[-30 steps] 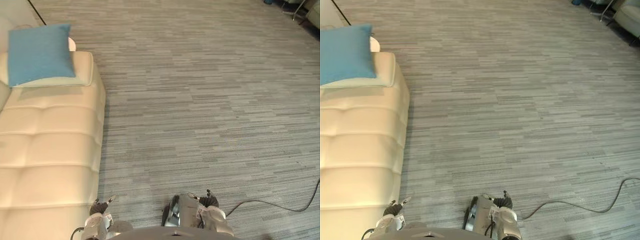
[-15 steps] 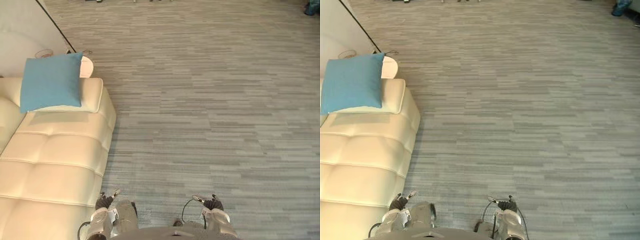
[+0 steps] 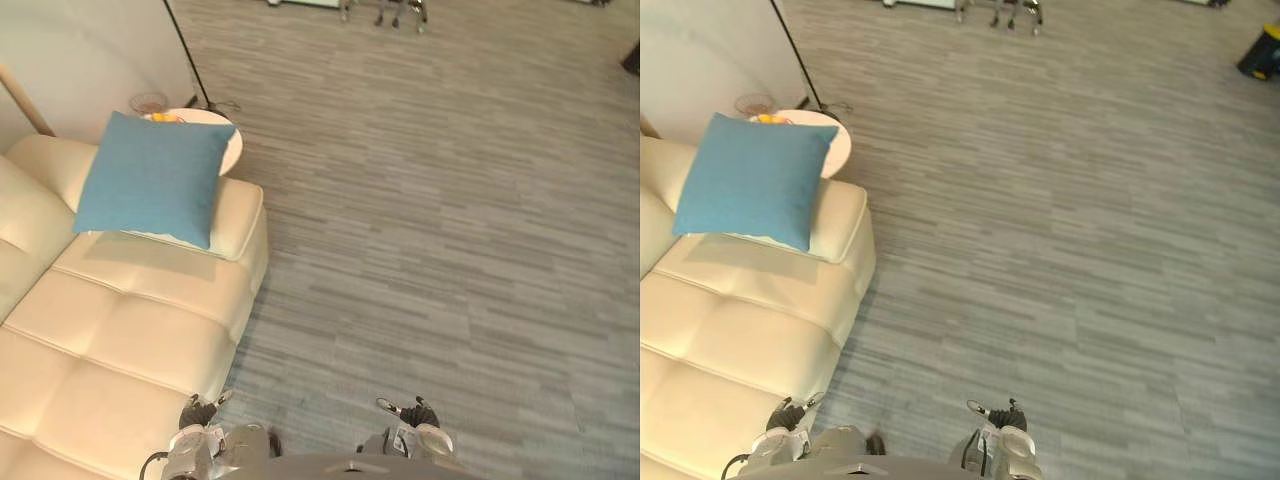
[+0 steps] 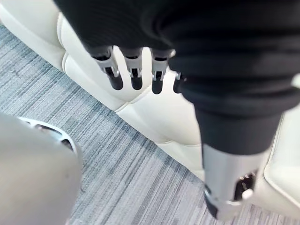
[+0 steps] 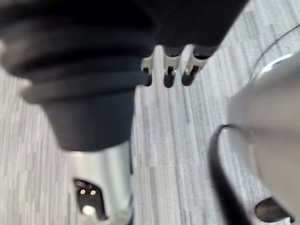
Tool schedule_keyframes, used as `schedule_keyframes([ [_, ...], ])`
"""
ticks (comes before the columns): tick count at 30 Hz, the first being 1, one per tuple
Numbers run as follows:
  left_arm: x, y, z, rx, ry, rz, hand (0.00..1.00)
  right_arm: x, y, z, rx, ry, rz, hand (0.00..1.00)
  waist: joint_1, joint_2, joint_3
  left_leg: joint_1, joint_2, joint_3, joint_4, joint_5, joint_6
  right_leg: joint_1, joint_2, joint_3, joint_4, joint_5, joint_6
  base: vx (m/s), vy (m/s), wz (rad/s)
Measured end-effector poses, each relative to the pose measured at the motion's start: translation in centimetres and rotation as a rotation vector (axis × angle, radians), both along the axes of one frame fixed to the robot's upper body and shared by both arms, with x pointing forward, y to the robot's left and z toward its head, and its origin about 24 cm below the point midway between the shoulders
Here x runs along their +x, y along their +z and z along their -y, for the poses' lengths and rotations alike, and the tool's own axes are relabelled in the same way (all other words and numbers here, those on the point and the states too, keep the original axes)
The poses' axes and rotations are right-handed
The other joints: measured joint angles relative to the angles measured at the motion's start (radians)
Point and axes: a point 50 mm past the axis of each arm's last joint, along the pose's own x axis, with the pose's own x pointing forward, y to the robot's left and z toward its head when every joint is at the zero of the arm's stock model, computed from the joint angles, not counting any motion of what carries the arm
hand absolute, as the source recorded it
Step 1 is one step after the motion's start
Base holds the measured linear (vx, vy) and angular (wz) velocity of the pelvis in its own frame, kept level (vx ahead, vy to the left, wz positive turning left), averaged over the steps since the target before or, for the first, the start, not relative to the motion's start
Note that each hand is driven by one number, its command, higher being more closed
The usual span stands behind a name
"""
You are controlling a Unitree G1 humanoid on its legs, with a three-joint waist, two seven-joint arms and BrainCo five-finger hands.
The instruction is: Pick up cushions and gather them together orderly.
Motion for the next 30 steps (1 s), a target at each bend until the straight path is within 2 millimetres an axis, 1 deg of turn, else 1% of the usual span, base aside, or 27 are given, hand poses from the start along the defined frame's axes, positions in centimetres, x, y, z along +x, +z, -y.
schedule_keyframes([
  [1, 0.1, 0.0, 0.0, -0.001, -0.002, 0.002, 0.00, 0.0, 0.0, 0.0, 0.001, 0.000, 0.000, 0.00, -0.003, 0.006, 0.001, 0.031, 0.002, -0.022, -0.031, -0.013, -0.012, -0.052, 0.003, -0.025, -0.030, -0.015, -0.026, 0.26, -0.115, 0.46],
  [2, 0.2, 0.0, 0.0, 0.000, -0.003, 0.003, 0.00, 0.0, 0.0, 0.1, 0.000, -0.005, 0.003, 0.00, -0.003, 0.003, 0.001, 0.052, 0.009, -0.049, -0.044, -0.028, -0.028, -0.102, 0.002, -0.054, -0.119, -0.032, -0.046, 0.21, -0.102, 0.45],
  [3, 0.2, 0.0, 0.0, 0.000, -0.003, 0.002, 0.00, 0.1, 0.1, 0.2, -0.003, -0.007, 0.007, 0.00, -0.004, 0.005, 0.002, 0.063, 0.014, -0.057, -0.047, -0.037, -0.036, -0.111, 0.003, -0.069, -0.171, -0.037, -0.051, 0.31, -0.228, 0.38],
  [5, 0.1, 0.0, 0.1, -0.003, -0.003, -0.003, 0.00, 0.2, 0.2, 0.3, -0.006, -0.013, 0.011, 0.00, -0.006, 0.008, 0.002, 0.092, 0.034, -0.080, -0.054, -0.055, -0.055, -0.117, 0.020, -0.097, -0.381, -0.036, -0.062, 0.25, -0.221, 0.29],
  [6, 0.2, 0.0, 0.2, -0.003, -0.003, -0.002, 0.00, 0.1, 0.1, 0.3, -0.005, -0.013, 0.008, 0.00, -0.008, 0.009, 0.003, 0.116, 0.054, -0.098, -0.072, -0.068, -0.081, -0.115, 0.051, -0.087, -0.612, -0.002, -0.071, 0.30, -0.281, 0.42],
  [7, 0.3, 0.0, 0.2, -0.004, -0.004, -0.004, 0.00, 0.0, 0.1, 0.4, -0.005, -0.019, 0.006, 0.00, -0.013, 0.010, 0.002, 0.126, 0.067, -0.119, -0.076, -0.083, -0.105, -0.119, 0.071, -0.053, -0.743, 0.039, -0.071, 0.30, -0.281, 0.47],
  [8, 0.3, 0.0, 0.2, -0.004, -0.004, -0.004, 0.00, -0.1, 0.0, 0.5, -0.004, -0.024, 0.002, 0.00, -0.014, 0.010, 0.002, 0.135, 0.071, -0.132, -0.081, -0.089, -0.116, -0.122, 0.077, -0.032, -0.793, 0.061, -0.067, 0.29, -0.271, 0.56],
  [9, 0.4, 0.0, 0.4, -0.008, 0.000, -0.005, 0.00, -0.3, 0.0, 0.7, -0.007, -0.031, -0.006, 0.00, -0.019, 0.016, 0.002, 0.155, 0.083, -0.159, -0.094, -0.103, -0.139, -0.117, 0.088, -0.004, -0.808, 0.144, -0.056, 0.37, -0.315, 0.64],
  [10, 0.2, -0.2, 0.7, -0.017, 0.016, -0.014, 0.00, -0.5, 0.0, 1.0, -0.010, -0.048, -0.011, 0.00, -0.023, 0.026, -0.003, 0.186, 0.100, -0.196, -0.125, -0.111, -0.153, -0.106, 0.112, 0.002, -0.777, 0.196, -0.074, 0.55, -0.427, 0.72],
  [11, -0.4, -0.5, 1.2, -0.036, 0.032, -0.033, 0.00, -0.7, 0.0, 1.6, -0.024, -0.054, -0.013, 0.00, -0.022, 0.053, -0.009, 0.210, 0.117, -0.220, -0.162, -0.098, -0.141, -0.118, 0.119, -0.019, -0.707, 0.122, -0.083, 0.38, -0.277, 0.52],
  [12, -0.4, -0.5, 1.3, -0.039, 0.039, -0.032, 0.00, -0.6, 0.1, 1.7, -0.028, -0.055, -0.011, 0.00, -0.019, 0.056, -0.011, 0.217, 0.117, -0.228, -0.170, -0.080, -0.144, -0.133, 0.118, -0.019, -0.665, 0.088, -0.090, 0.45, -0.317, 0.42],
  [13, -0.4, -0.5, 1.7, -0.046, 0.049, -0.032, 0.00, -0.3, 0.2, 2.0, -0.037, -0.048, -0.003, 0.00, -0.016, 0.073, -0.010, 0.199, 0.131, -0.274, -0.114, -0.053, -0.157, -0.139, 0.112, -0.043, -0.587, 0.011, -0.099, 0.45, -0.330, 0.52],
  [14, -0.5, -0.6, 1.8, -0.055, 0.069, -0.033, 0.00, -0.3, 0.3, 2.2, -0.043, -0.049, -0.003, 0.00, -0.024, 0.084, -0.012, 0.141, 0.148, -0.310, 0.021, -0.050, -0.162, -0.113, 0.112, -0.078, -0.574, -0.023, -0.113, 0.64, -0.450, 0.77],
  [15, -0.6, -0.6, 1.7, -0.058, 0.091, -0.031, 0.00, -0.3, 0.3, 2.3, -0.045, -0.050, -0.003, 0.00, -0.028, 0.092, -0.010, 0.059, 0.167, -0.331, 0.211, -0.008, -0.178, -0.066, 0.116, -0.114, -0.574, -0.049, -0.129, 0.45, -0.294, 0.68],
  [16, -0.7, -0.6, 1.5, -0.058, 0.102, -0.031, 0.00, -0.3, 0.3, 2.2, -0.043, -0.049, -0.004, 0.00, -0.025, 0.094, -0.009, 0.022, 0.178, -0.332, 0.306, 0.022, -0.187, -0.042, 0.119, -0.124, -0.580, -0.058, -0.138, 0.35, -0.209, 0.40],
  [17, -1.0, -0.6, 1.4, -0.057, 0.116, -0.034, 0.00, -0.3, 0.2, 2.0, -0.038, -0.041, -0.005, 0.00, -0.012, 0.095, -0.009, -0.039, 0.199, -0.324, 0.471, 0.055, -0.200, 0.012, 0.134, -0.139, -0.599, -0.074, -0.152, 0.33, -0.151, 0.06],
  [18, -0.9, -0.5, 1.3, -0.058, 0.124, -0.024, 0.00, 0.0, 0.2, 1.5, -0.029, -0.025, 0.000, 0.00, -0.003, 0.095, -0.009, -0.103, 0.218, -0.284, 0.605, 0.053, -0.196, 0.077, 0.149, -0.153, -0.644, -0.076, -0.156, 0.38, -0.139, 0.01],
  [19, -1.2, -0.5, 1.1, -0.053, 0.129, -0.026, 0.00, 0.0, 0.2, 1.3, -0.024, -0.019, 0.003, 0.00, 0.003, 0.090, -0.009, -0.134, 0.222, -0.246, 0.640, 0.050, -0.185, 0.112, 0.150, -0.157, -0.674, -0.076, -0.155, 0.43, -0.121, 0.04],
  [21, -0.6, -0.2, 0.9, -0.046, 0.125, 0.001, 0.00, 0.0, 0.1, 1.1, -0.019, -0.024, 0.000, 0.00, 0.005, 0.084, -0.007, -0.233, 0.228, -0.128, 0.622, 0.037, -0.153, 0.210, 0.140, -0.179, -0.769, -0.067, -0.141, 0.37, -0.030, 0.24],
  [22, -0.6, -0.2, 0.9, -0.046, 0.124, 0.002, 0.00, 0.0, 0.1, 1.1, -0.019, -0.025, -0.001, 0.00, 0.005, 0.084, -0.007, -0.246, 0.228, -0.108, 0.593, 0.035, -0.150, 0.225, 0.138, -0.185, -0.784, -0.066, -0.138, 0.31, 0.058, 0.34],
  [24, -0.3, -0.2, 0.9, -0.047, 0.115, 0.008, 0.00, -0.6, -0.1, 1.2, -0.008, -0.053, -0.012, 0.00, 0.005, 0.083, -0.005, -0.275, 0.211, -0.018, 0.368, 0.034, -0.139, 0.285, 0.127, -0.223, -0.820, -0.060, -0.122, 0.29, 0.103, 0.44],
  [25, -0.3, -0.2, 1.1, -0.048, 0.104, 0.007, 0.00, -0.7, -0.1, 1.3, -0.007, -0.065, -0.012, 0.00, 0.002, 0.092, -0.006, -0.275, 0.202, 0.040, 0.207, 0.108, -0.111, 0.303, 0.127, -0.241, -0.816, -0.065, -0.108, 0.34, 0.146, 0.75],
  [26, -0.2, -0.2, 1.3, -0.053, 0.091, 0.006, 0.00, -0.9, 0.0, 1.7, -0.013, -0.081, -0.011, 0.00, -0.001, 0.102, -0.008, -0.267, 0.192, 0.105, 0.101, 0.163, -0.043, 0.322, 0.141, -0.251, -0.808, -0.083, -0.081, 0.38, 0.176, 1.04],
  [27, 0.1, 0.0, 0.4, -0.025, 0.072, 0.018, 0.00, -1.0, -0.2, 0.8, 0.013, -0.092, -0.012, 0.00, -0.002, 0.049, -0.009, -0.249, 0.140, 0.112, 0.049, 0.178, -0.033, 0.321, 0.107, -0.227, -0.818, -0.092, -0.073, 0.28, 0.132, 0.98],
  [28, 0.1, 0.1, 0.1, -0.014, 0.075, 0.019, 0.00, -0.6, -0.1, 0.4, 0.024, -0.091, -0.001, 0.00, 0.003, 0.027, -0.011, -0.244, 0.113, 0.112, 0.013, 0.185, -0.030, 0.321, 0.097, -0.218, -0.836, -0.091, -0.077, 0.19, 0.089, 0.71],
  [29, 0.1, 0.1, -0.2, -0.008, 0.079, 0.021, 0.00, -0.3, -0.1, 0.3, 0.028, -0.084, 0.006, 0.00, 0.005, 0.024, -0.010, -0.244, 0.097, 0.110, -0.005, 0.190, -0.029, 0.323, 0.092, -0.214, -0.850, -0.089, -0.080, 0.17, 0.067, 0.37],
  [30, 0.3, 0.2, -0.3, -0.005, 0.078, 0.022, 0.00, 0.3, 0.1, 0.4, 0.025, -0.088, 0.021, 0.00, 0.014, 0.004, -0.014, -0.235, 0.077, 0.108, -0.029, 0.195, -0.025, 0.339, 0.091, -0.195, -0.884, -0.075, -0.093, 0.20, 0.075, 0.23],
])
